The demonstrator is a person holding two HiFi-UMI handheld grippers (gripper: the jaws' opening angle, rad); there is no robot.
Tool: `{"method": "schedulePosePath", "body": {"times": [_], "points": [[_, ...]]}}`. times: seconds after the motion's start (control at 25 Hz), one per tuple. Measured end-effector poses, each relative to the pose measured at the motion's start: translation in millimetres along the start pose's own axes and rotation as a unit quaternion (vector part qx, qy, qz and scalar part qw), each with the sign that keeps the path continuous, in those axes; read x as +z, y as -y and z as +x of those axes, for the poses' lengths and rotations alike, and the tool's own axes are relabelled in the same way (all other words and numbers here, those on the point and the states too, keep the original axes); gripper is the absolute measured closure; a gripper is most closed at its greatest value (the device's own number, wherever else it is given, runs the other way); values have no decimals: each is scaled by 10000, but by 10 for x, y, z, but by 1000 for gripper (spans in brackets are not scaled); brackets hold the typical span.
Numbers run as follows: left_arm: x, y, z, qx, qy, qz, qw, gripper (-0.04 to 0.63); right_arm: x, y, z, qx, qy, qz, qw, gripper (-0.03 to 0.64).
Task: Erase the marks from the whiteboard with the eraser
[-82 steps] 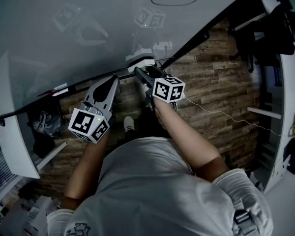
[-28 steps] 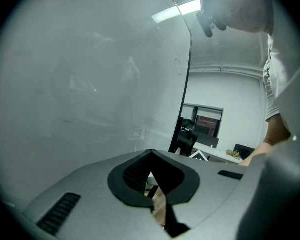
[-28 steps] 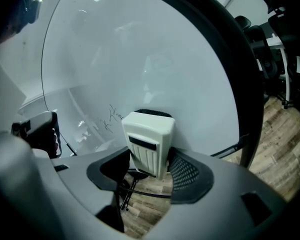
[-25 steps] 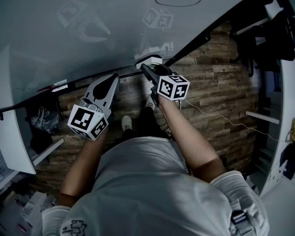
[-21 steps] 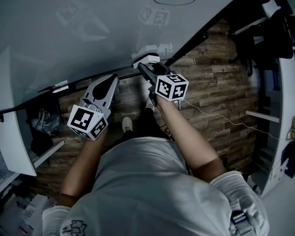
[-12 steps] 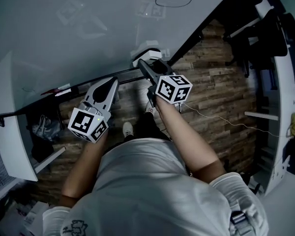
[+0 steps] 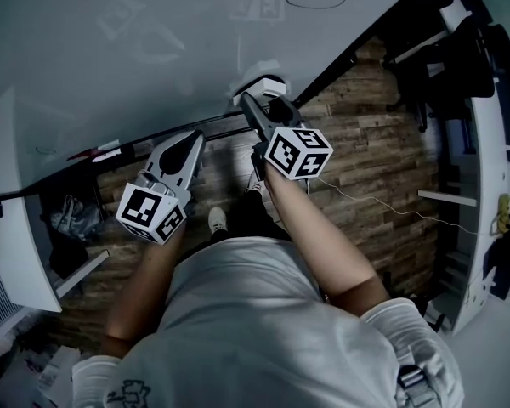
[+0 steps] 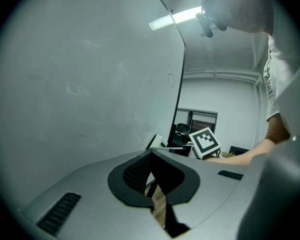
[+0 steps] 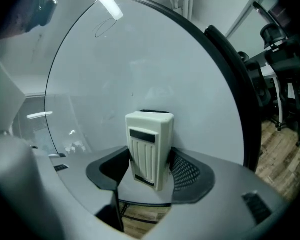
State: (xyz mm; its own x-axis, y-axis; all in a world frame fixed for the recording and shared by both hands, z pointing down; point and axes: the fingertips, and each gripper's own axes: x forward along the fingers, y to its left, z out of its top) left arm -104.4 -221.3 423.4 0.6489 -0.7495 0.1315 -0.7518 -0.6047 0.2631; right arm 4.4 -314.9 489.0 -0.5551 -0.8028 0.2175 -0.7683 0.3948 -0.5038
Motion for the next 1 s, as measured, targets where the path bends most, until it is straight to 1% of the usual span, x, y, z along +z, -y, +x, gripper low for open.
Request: {"method": "schedulePosePath", "body": {"times": [0.16, 0.36, 0.48, 0.8, 1.0], "points": [[-49, -87, 39, 53, -58, -64, 9999, 589, -257, 90, 129, -15, -329, 157, 9993, 374], [-79, -205, 90, 125, -184, -111, 9997, 589, -719, 279, 294, -60, -787, 469, 9958, 373], [-109, -267, 123, 147, -219, -108, 9996, 589, -928, 386, 369, -68, -1002, 530, 9935, 373], [-143, -308, 77, 109, -245, -79, 9996, 589, -1001, 382, 372, -75, -1092, 520, 9926, 373], [-95, -270, -50, 44, -202, -38, 9998, 589, -933, 276, 274, -24, -941, 417, 9947, 373]]}}
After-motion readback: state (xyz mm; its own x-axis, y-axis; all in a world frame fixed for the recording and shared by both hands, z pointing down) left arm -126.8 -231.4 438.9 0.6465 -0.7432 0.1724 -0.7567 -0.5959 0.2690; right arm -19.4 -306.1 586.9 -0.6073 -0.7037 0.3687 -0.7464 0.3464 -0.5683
